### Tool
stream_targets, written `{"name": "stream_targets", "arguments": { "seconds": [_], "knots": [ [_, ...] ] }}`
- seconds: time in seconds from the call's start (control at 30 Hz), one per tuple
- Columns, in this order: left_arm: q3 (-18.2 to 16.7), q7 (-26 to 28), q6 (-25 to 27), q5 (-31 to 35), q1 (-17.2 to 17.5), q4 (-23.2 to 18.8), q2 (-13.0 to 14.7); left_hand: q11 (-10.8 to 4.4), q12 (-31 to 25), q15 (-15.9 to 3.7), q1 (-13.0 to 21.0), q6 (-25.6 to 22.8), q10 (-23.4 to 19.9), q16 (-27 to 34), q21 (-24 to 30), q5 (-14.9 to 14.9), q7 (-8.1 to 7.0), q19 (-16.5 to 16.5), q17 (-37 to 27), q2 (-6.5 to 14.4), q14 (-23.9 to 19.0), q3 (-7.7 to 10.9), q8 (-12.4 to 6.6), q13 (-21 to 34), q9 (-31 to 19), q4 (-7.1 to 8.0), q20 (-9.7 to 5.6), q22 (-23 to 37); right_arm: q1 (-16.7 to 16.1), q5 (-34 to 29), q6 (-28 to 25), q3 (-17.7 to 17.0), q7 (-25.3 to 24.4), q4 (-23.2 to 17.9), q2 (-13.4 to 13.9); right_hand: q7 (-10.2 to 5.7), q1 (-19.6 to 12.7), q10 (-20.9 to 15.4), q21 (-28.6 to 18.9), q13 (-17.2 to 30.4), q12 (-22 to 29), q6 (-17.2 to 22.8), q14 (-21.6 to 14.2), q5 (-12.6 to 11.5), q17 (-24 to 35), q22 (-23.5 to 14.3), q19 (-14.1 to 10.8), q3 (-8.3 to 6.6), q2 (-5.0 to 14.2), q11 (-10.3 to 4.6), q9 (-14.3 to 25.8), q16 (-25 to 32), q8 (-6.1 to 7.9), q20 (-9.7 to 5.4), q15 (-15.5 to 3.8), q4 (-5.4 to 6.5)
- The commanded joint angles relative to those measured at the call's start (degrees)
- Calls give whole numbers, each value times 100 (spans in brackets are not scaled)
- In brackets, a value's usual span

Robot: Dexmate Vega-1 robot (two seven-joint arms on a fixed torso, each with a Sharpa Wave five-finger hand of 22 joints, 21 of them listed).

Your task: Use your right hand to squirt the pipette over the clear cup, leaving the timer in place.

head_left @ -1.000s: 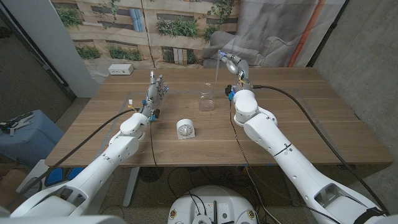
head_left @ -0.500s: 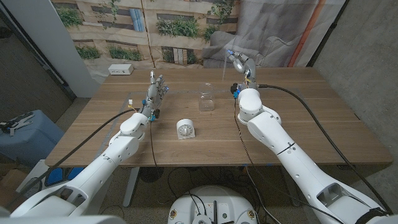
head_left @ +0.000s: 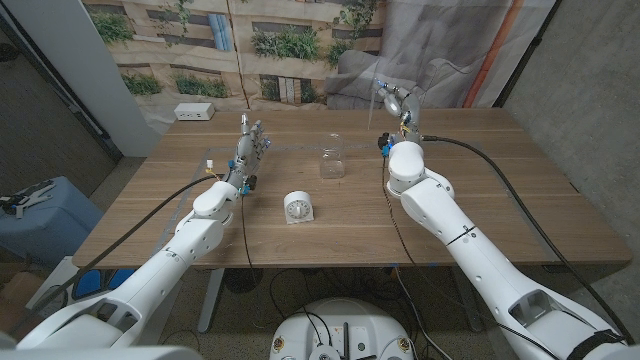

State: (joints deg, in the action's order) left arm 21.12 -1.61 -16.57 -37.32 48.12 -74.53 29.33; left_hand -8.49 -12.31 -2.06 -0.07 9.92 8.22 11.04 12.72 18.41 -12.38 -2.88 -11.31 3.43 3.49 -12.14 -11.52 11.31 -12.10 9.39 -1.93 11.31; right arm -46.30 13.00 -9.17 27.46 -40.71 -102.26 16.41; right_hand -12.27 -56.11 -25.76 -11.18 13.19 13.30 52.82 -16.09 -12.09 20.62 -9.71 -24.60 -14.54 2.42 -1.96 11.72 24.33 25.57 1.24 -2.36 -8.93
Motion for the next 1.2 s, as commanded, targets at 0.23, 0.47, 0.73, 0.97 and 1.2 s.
{"name": "stream_targets", "arguments": {
  "seconds": [0.23, 0.47, 0.73, 0.97, 1.2],
  "knots": [
    [1, 13, 2, 11, 4, -7, -7, -11, -26, -655, -8, 32, 13, 33, 33, 30, -33, -28, -9, 255, 45, -26, -33, 32, -13, 3, -525, 15, 130, -96, 568, -37, 88, 719, 8, -40, -36, 47, -19, 29, -23, 33, -3, -35, 26, -26, 21, -10, 38, -27, 18, -15, -25, -27, -248, -27],
    [4, -32, 2, -1, -1, 1, 2, -8, -25, -655, -8, 31, 15, 34, 32, 30, -33, -32, -9, 255, 44, -26, -33, 32, -13, 3, -524, 15, 189, -58, 683, -65, 157, 1000, 19, -42, -37, 65, -20, 30, -29, 31, -4, -34, 30, -26, 17, -6, 33, -18, 19, -15, -30, -21, -255, -26],
    [4, -37, 1, -3, -1, 1, 3, -10, -29, -651, -9, 31, 4, 34, 34, 30, -33, -27, -9, 256, 44, -26, -33, 32, -13, 3, -526, 15, 259, -144, 1081, -42, 177, 1388, 1, -43, -40, 92, -20, 31, -37, 29, 39, -35, 35, -25, 18, -4, 34, -26, 20, -32, -37, -21, -265, -25],
    [4, -37, 1, -3, -2, 2, 3, -10, -28, -652, -8, 30, 7, 35, 33, 30, -33, -29, -9, 256, 41, -25, -34, 32, -13, 3, -525, 14, 295, -193, 1280, -26, 191, 1638, -19, -45, -38, 121, -18, 32, -46, 28, 52, -35, 41, -25, 24, -2, 37, -38, 21, -36, -42, -25, -273, -21],
    [4, -37, 1, -3, -2, 3, 2, -8, -26, -658, -7, 31, 12, 34, 33, 30, -33, -29, -9, 256, 42, -25, -33, 32, -13, 2, -524, 14, 322, -244, 1427, 9, 188, 1859, -52, -47, -45, 142, -18, 33, -51, 26, 66, -35, 46, -25, 27, -2, 39, -51, 21, -41, -48, -38, -274, -23]
  ]
}}
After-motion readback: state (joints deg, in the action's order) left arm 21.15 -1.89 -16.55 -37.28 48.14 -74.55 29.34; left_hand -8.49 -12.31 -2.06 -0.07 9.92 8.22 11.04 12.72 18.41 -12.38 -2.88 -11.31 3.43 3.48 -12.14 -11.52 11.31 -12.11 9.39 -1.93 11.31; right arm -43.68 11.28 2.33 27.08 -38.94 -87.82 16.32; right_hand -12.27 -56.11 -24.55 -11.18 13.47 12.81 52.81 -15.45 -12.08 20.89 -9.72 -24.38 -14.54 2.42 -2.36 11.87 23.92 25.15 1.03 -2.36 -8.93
